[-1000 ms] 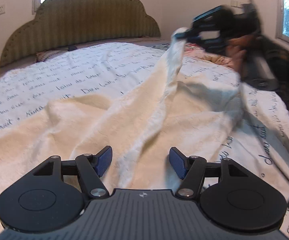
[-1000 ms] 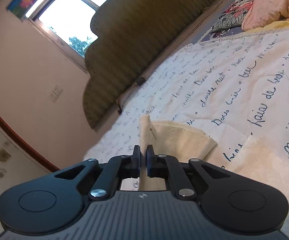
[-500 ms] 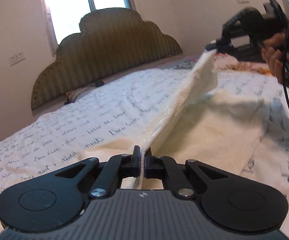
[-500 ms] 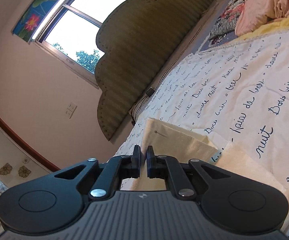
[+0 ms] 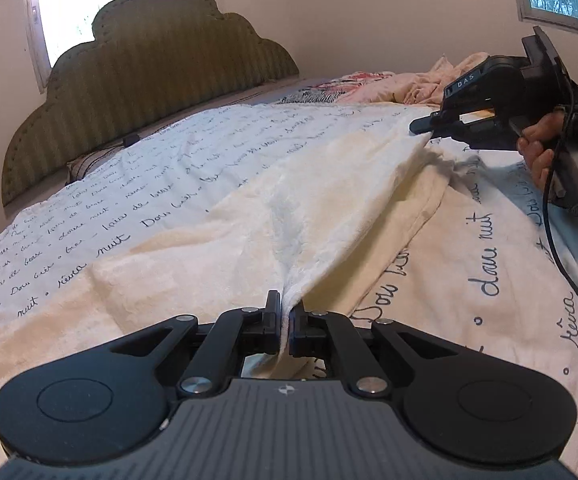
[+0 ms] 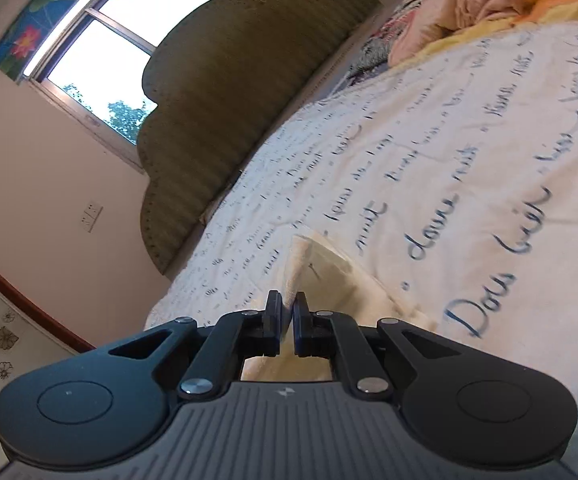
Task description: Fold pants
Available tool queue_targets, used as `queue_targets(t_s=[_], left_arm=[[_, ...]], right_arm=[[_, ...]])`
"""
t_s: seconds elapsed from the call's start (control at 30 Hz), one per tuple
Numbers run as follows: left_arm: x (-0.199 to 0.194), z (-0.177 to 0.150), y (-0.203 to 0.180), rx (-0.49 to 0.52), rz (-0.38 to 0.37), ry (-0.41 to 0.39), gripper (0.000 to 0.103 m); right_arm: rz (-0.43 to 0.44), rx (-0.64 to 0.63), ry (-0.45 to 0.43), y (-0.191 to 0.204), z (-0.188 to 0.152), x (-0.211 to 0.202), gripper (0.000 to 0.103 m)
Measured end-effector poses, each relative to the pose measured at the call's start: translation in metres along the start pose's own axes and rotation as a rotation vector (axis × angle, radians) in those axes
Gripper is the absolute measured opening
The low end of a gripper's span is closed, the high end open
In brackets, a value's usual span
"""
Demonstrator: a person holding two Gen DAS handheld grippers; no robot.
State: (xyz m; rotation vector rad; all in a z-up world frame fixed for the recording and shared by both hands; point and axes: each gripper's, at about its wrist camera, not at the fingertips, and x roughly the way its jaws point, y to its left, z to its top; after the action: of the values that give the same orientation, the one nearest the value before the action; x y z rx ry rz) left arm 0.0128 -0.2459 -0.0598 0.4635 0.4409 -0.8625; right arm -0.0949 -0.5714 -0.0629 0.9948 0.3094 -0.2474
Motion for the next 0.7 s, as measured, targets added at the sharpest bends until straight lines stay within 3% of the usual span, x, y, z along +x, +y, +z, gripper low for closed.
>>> queue_targets(t_s=[0.17, 0.6, 0.7], left_arm=[[0.000, -0.006, 0.003, -0.024, -0.013, 0.013, 0.005], [0.003, -0.010, -0.006, 0.072, -0.011, 0.025, 0.007], [0.000, -0.009, -0.001, 0.039, -0.035, 0.029, 0.022]], right_arm=[[-0.022, -0.011, 0.026, -0.004, -0.002, -0.004, 0.006], [-0.134, -0.079, 0.046, -0.015, -0.016, -0.009, 0.007], [-0.159, -0.088, 0.058, -0.013, -0.017, -0.006, 0.008]])
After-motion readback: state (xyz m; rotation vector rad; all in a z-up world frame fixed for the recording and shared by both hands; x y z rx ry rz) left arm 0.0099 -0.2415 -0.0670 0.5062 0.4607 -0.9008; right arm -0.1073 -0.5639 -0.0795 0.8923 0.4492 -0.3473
